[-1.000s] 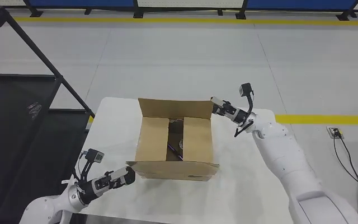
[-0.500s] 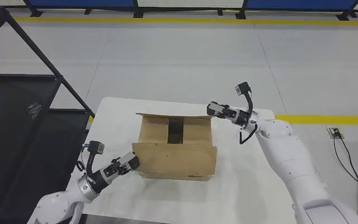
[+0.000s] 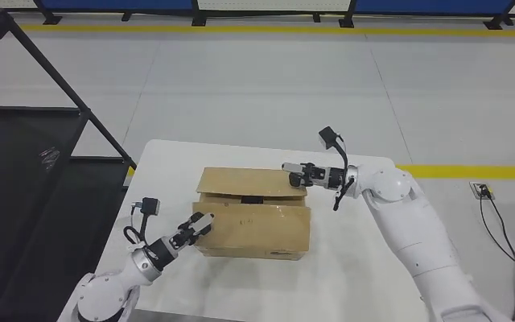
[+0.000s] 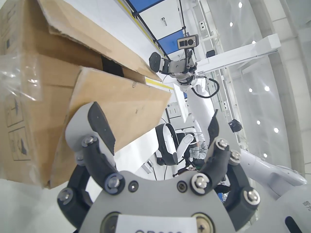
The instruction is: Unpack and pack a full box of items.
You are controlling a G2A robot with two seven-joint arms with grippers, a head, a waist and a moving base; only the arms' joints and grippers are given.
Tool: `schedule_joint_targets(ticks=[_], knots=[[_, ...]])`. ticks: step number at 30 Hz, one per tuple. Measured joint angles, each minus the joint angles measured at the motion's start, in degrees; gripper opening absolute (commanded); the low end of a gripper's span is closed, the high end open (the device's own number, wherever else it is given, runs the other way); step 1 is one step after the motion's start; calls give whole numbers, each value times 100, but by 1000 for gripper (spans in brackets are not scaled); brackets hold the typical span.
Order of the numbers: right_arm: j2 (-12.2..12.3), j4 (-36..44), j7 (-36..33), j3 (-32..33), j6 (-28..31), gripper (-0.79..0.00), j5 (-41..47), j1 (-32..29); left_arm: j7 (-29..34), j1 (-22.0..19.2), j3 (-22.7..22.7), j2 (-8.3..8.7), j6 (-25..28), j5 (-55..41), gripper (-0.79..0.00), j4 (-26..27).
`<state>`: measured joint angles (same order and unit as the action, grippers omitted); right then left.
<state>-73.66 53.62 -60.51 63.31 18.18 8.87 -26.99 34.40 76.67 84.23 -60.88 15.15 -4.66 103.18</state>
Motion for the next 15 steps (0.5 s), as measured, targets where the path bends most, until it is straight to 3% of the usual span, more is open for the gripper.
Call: schedule_joint_targets(ticks=[5,15], knots=[[48,514,95,39,-522,0,-61,-241,-152,-175,-245,-29,-94,330,0,-99],[148,1208,41,242,-973,0,182,-708,-423,-519,-624,-93,-210,696,0,-375]])
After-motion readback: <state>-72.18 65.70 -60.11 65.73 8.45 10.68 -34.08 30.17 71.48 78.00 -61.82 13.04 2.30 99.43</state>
